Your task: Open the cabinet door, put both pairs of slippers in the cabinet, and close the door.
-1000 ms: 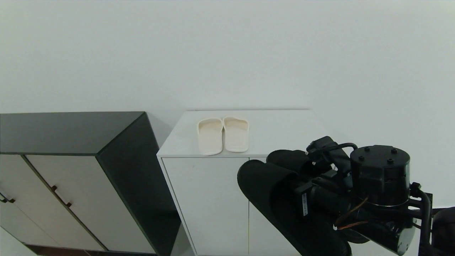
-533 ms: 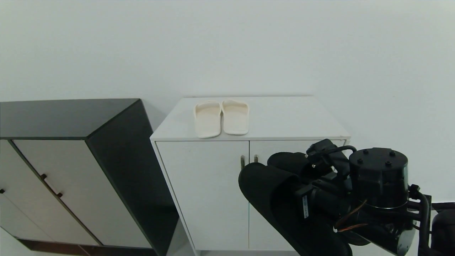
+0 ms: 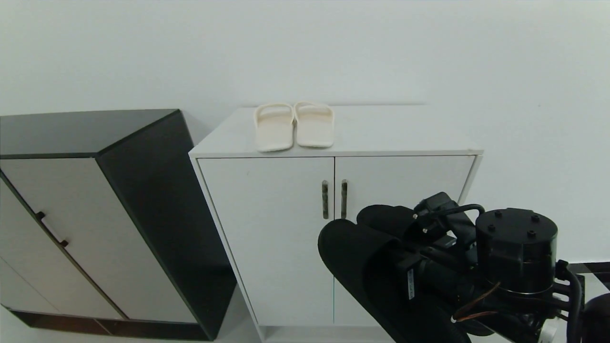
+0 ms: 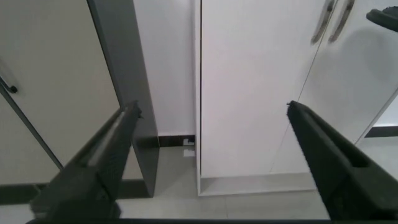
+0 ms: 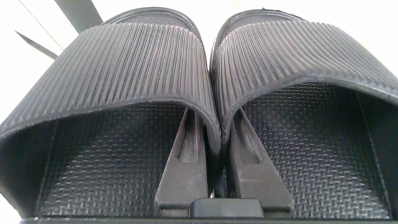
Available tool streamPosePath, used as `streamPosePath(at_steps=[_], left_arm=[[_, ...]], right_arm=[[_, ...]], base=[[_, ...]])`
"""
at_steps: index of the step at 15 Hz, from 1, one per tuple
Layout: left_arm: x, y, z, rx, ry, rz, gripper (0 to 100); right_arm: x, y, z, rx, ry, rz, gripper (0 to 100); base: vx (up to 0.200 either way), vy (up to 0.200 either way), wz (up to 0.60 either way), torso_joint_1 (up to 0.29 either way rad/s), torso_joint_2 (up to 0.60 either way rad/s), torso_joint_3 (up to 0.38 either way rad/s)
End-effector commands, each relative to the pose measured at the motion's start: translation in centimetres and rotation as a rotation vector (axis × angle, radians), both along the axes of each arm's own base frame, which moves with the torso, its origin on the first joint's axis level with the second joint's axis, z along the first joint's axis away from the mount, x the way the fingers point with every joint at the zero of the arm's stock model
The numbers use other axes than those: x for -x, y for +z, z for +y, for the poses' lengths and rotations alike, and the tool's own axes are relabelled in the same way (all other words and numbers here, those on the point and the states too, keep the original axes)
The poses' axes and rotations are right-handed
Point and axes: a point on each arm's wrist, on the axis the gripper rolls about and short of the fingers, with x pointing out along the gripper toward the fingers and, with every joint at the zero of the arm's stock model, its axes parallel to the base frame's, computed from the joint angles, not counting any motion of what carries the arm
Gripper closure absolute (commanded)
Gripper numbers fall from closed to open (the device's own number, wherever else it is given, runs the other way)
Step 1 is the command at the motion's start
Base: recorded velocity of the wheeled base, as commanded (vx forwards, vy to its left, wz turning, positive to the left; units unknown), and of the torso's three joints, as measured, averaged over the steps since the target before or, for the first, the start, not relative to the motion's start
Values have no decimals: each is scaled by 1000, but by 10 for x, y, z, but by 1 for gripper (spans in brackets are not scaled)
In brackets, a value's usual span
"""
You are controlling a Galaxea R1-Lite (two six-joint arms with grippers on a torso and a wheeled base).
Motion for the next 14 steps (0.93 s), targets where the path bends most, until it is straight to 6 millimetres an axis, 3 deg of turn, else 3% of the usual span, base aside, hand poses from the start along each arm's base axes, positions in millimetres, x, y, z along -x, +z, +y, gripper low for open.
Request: streamPosePath(at_steps=[1, 14], left_arm=[[0, 0, 0, 0, 0, 1, 0], [0, 2, 0, -37, 5, 1, 0]], right_arm=[[1, -3, 0, 8, 2, 7, 100], [2, -9, 3, 24, 13, 23, 100]], base=[[0, 0, 0, -168, 486, 320], [0, 0, 0, -101, 456, 353]])
